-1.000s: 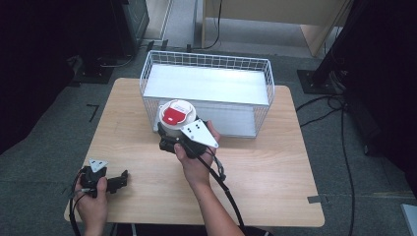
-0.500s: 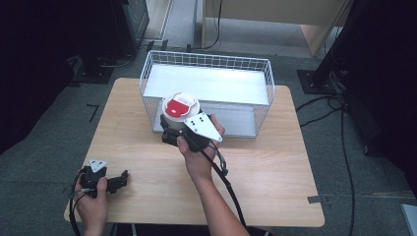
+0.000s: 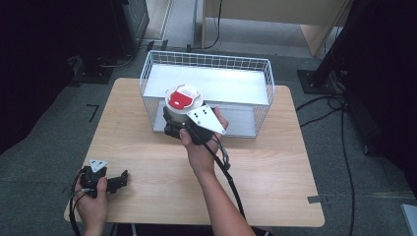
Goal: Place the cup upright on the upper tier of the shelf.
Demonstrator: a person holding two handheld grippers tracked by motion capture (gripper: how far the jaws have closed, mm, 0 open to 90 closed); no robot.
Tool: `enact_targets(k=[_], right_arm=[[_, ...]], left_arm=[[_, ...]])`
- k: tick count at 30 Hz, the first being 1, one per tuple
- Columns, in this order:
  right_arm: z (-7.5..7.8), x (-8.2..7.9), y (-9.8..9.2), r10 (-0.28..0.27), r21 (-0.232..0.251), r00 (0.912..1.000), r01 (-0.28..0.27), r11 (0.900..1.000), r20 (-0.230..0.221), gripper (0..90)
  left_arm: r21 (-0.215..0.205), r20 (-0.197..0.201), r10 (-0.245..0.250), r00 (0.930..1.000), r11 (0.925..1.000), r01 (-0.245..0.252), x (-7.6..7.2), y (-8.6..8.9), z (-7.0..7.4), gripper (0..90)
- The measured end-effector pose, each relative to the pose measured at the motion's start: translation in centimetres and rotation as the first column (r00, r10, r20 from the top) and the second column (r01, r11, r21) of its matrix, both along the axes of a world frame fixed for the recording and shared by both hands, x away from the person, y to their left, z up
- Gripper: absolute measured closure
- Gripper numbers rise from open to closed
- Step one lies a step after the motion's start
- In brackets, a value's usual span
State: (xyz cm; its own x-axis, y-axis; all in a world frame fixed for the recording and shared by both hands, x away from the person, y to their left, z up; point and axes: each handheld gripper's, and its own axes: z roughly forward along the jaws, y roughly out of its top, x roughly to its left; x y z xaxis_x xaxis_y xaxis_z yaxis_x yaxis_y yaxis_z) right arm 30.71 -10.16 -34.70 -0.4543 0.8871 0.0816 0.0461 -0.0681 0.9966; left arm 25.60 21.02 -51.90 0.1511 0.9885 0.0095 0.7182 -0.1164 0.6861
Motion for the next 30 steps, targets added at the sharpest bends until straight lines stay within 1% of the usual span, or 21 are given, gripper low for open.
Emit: enact_targets(k=[2, 15, 21, 30], right_arm=[[0.3, 0.3, -0.2, -0.006, -0.004, 1.0000, 0.006, 1.000, 0.007, 4.9], [1.1, 1.2, -1.3, -0.035, 0.008, 0.9993, 0.035, 0.999, 0.012, 4.9], [1.6, 1.8, -2.1, -0.055, 0.017, 0.9985, 0.055, 0.998, 0.008, 4.9], [2.9, 2.9, -3.0, -0.082, 0.000, 0.9962, 0.082, 0.997, 0.030, 4.9]], left_arm=[[0.000, 0.000, 0.000, 1.0000, 1.0000, 0.000, 0.0, 0.0, 0.0, 0.0], [0.000, 0.000, 0.000, 1.0000, 1.0000, 0.000, 0.0, 0.0, 0.0, 0.0], [0.000, 0.000, 0.000, 1.0000, 1.0000, 0.000, 0.0, 0.0, 0.0, 0.0], [0.000, 0.000, 0.000, 1.0000, 1.0000, 0.000, 0.0, 0.0, 0.0, 0.0]])
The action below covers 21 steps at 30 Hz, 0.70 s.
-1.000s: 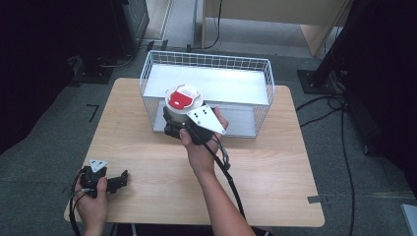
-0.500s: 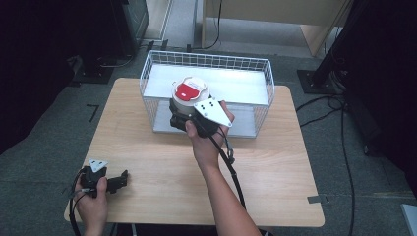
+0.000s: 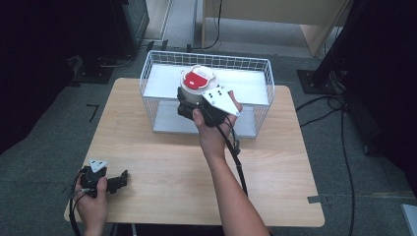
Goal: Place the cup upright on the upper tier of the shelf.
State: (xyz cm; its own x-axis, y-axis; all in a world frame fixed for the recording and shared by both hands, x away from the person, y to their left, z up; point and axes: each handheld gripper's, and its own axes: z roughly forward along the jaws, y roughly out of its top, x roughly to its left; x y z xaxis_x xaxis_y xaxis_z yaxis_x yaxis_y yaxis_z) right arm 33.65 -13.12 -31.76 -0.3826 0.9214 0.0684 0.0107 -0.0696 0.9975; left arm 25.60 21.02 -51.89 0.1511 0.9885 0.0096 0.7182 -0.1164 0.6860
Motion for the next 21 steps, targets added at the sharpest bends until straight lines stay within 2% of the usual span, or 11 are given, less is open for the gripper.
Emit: enact_targets(k=[21], right_arm=[[1.3, 3.2, -1.2, -0.058, -0.029, 0.9983, 0.058, 0.998, -0.005, 4.9]], left_arm=[[0.000, 0.002, 0.001, 1.0000, 1.0000, -0.001, 0.0, 0.0, 0.0, 0.0]])
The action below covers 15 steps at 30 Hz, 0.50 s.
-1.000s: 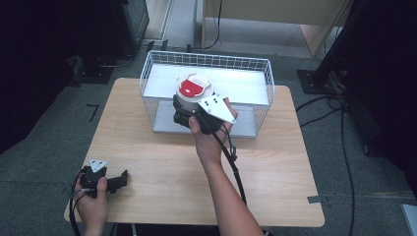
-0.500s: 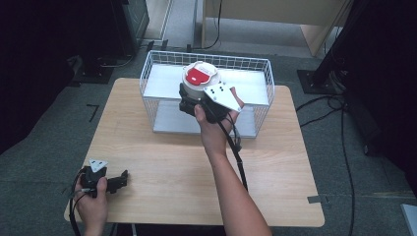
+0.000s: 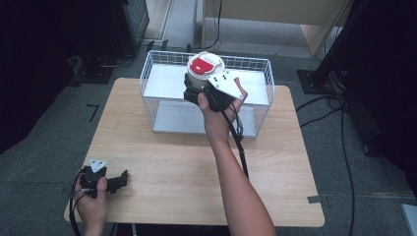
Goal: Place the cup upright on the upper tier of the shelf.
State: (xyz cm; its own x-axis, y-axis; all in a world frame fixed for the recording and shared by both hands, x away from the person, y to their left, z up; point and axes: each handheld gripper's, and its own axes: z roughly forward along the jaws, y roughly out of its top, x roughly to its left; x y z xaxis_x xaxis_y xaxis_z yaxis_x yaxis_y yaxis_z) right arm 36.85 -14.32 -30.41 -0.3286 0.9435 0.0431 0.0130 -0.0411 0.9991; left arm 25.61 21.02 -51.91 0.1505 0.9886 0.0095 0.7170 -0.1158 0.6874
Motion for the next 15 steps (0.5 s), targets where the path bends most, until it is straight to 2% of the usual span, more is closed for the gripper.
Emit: enact_targets(k=[15], right_arm=[[0.3, 2.8, -0.9, -0.046, -0.008, 0.9989, 0.046, 0.999, -0.014, 4.9]], left_arm=[[0.000, 0.000, 0.000, 1.0000, 1.0000, 0.000, 0.0, 0.0, 0.0, 0.0]])
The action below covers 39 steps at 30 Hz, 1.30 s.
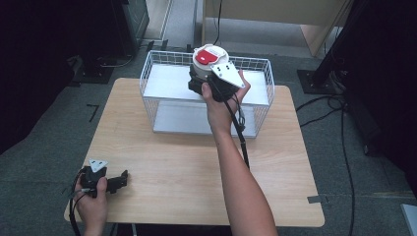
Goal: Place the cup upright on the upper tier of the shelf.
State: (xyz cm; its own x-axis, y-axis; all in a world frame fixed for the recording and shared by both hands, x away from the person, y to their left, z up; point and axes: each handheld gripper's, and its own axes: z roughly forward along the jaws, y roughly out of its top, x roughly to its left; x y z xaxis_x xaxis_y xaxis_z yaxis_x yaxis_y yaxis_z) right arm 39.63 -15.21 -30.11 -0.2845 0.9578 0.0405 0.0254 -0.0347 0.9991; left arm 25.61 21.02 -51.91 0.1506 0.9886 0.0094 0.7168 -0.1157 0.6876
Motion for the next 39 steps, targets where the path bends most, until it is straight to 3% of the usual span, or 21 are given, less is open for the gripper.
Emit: enact_targets(k=[15, 20, 39], right_arm=[[-0.2, 2.2, -0.7, -0.028, -0.005, 0.9994, 0.028, 1.000, -0.021, 4.9], [-0.2, 3.0, -0.9, -0.031, 0.015, 0.9994, 0.031, 0.999, -0.017, 4.9], [-0.8, 4.5, -1.0, -0.039, 0.028, 0.9977, 0.040, 0.999, -0.056, 4.7]], left_arm=[[0.001, 0.000, 0.000, 1.0000, 1.0000, 0.000, 0.0, 0.0, 0.0, 0.0], [0.001, -0.001, 0.000, 1.0000, 1.0000, 0.000, 0.0, 0.0, 0.0, 0.0], [0.001, -0.001, 0.000, 1.0000, 1.0000, 0.000, 0.0, 0.0, 0.0, 0.0]])
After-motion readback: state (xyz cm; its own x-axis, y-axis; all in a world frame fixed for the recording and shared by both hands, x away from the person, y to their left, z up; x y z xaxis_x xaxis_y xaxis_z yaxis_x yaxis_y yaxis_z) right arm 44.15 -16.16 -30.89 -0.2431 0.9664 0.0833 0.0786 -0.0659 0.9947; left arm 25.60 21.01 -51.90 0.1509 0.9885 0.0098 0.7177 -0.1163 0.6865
